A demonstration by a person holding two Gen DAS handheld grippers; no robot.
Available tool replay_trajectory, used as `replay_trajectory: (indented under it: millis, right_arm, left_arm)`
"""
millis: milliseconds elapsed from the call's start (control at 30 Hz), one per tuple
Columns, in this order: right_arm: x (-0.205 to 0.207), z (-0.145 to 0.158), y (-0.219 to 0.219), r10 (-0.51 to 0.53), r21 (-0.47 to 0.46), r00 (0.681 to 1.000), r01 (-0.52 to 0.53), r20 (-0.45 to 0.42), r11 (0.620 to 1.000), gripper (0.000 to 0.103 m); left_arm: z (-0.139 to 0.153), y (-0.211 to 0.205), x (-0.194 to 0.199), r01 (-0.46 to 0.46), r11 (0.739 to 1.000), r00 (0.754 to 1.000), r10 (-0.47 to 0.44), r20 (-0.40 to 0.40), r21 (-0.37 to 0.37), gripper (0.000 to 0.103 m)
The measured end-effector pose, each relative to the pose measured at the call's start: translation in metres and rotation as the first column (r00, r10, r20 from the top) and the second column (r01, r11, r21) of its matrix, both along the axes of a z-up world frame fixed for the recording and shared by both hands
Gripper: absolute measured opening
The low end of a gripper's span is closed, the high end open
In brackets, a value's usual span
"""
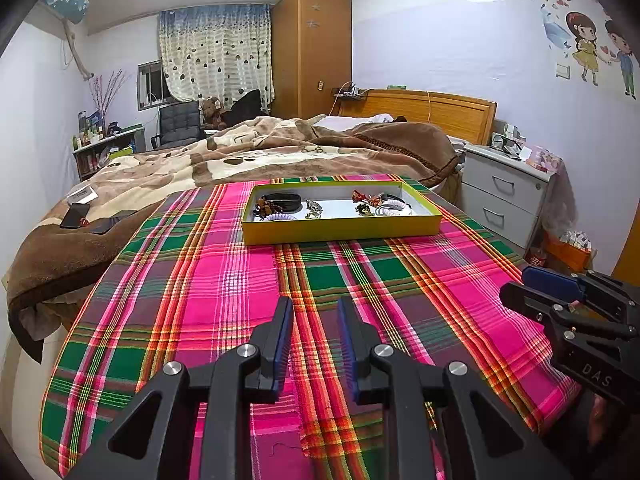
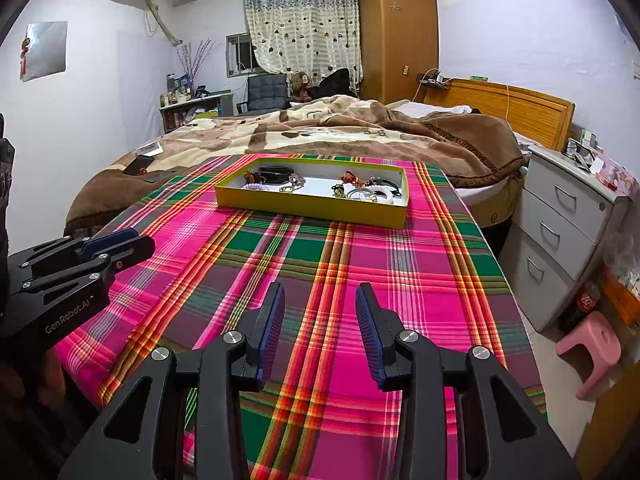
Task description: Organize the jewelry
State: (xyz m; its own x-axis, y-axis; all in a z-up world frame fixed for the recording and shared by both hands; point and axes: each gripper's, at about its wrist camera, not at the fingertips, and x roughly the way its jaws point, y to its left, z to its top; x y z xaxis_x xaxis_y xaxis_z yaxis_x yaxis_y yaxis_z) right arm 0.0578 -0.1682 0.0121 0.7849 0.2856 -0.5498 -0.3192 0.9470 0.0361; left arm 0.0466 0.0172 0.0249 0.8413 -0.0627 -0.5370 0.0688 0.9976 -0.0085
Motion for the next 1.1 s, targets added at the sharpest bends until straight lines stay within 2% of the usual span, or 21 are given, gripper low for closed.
replay_trajectory:
  millis: [1100]
  right_arm:
    - [0.0026, 0.0005, -0.0008, 0.001, 0.002, 1.0, -0.001, -0.005, 1.0, 0.038]
  left_arm:
    - [0.004, -0.0035, 0.0011, 0.003, 1.0, 1.0, -0.003, 0.008, 0.005, 0.022]
